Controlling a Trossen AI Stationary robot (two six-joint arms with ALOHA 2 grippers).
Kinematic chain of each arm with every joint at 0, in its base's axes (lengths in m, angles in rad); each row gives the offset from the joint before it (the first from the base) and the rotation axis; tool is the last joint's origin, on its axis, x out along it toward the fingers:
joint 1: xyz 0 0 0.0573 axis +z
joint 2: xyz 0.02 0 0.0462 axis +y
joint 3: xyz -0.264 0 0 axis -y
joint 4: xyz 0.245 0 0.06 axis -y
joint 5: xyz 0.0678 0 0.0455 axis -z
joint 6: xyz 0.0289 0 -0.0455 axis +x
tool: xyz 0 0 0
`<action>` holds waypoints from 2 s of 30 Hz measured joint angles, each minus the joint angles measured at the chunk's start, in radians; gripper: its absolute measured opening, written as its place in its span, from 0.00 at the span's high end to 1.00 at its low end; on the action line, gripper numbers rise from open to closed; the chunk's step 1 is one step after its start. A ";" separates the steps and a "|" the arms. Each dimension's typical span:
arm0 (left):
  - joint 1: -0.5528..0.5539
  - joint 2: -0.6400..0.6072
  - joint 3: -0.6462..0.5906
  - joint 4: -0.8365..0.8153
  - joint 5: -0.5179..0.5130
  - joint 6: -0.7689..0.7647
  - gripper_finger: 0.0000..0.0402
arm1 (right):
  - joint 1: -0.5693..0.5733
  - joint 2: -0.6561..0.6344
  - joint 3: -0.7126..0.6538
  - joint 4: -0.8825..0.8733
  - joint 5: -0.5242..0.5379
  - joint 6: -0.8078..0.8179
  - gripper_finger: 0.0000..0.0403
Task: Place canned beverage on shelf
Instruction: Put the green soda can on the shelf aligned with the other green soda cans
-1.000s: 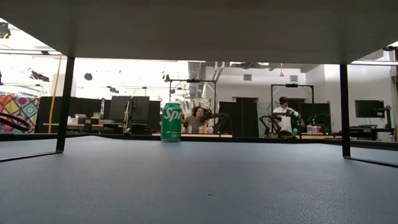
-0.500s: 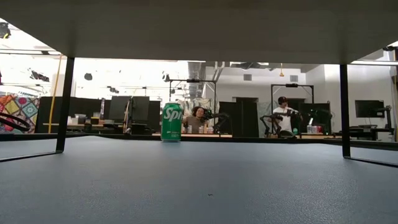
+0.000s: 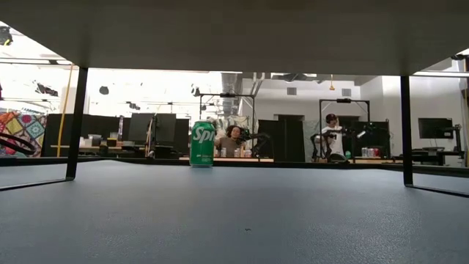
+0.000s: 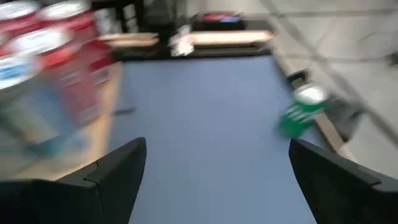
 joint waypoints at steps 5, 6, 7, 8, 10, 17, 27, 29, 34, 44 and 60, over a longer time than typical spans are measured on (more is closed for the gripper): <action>0.039 -0.009 0.000 -0.001 -0.031 -0.029 0.04 | -0.188 0.118 0.028 0.197 -0.142 -0.046 0.06; 0.057 -0.009 0.000 -0.006 -0.030 -0.042 0.04 | -0.216 0.141 0.060 0.201 -0.184 -0.044 0.06; 0.083 -0.009 0.000 -0.024 -0.021 -0.055 0.04 | -0.246 0.160 0.098 0.188 -0.227 -0.045 0.06; 0.115 -0.009 0.000 -0.051 -0.001 -0.066 0.04 | -0.273 0.174 0.139 0.152 -0.257 -0.049 0.06; 0.204 0.000 0.000 -0.113 0.054 -0.077 0.04 | -0.317 0.200 0.226 0.064 -0.288 -0.080 0.06; 0.579 0.039 0.000 -0.132 0.404 0.015 0.04 | -0.361 0.241 0.430 -0.165 -0.299 -0.193 0.06; 0.937 0.193 0.000 -0.141 0.877 0.191 0.04 | -0.362 0.234 0.457 -0.256 -0.298 -0.235 0.06; 0.979 0.229 0.000 -0.149 0.930 0.226 0.04 | -0.362 0.240 0.457 -0.266 -0.298 -0.234 0.06; 1.064 0.293 0.000 -0.239 1.012 0.395 0.04 | -0.362 0.248 0.457 -0.259 -0.285 -0.221 0.06; 1.301 0.396 0.000 -0.303 1.168 0.521 0.04 | -0.371 0.291 0.457 -0.230 -0.254 -0.138 0.06; 1.345 0.466 -0.252 -0.180 1.209 0.592 0.04 | -0.415 0.321 0.457 -0.197 -0.253 -0.084 0.06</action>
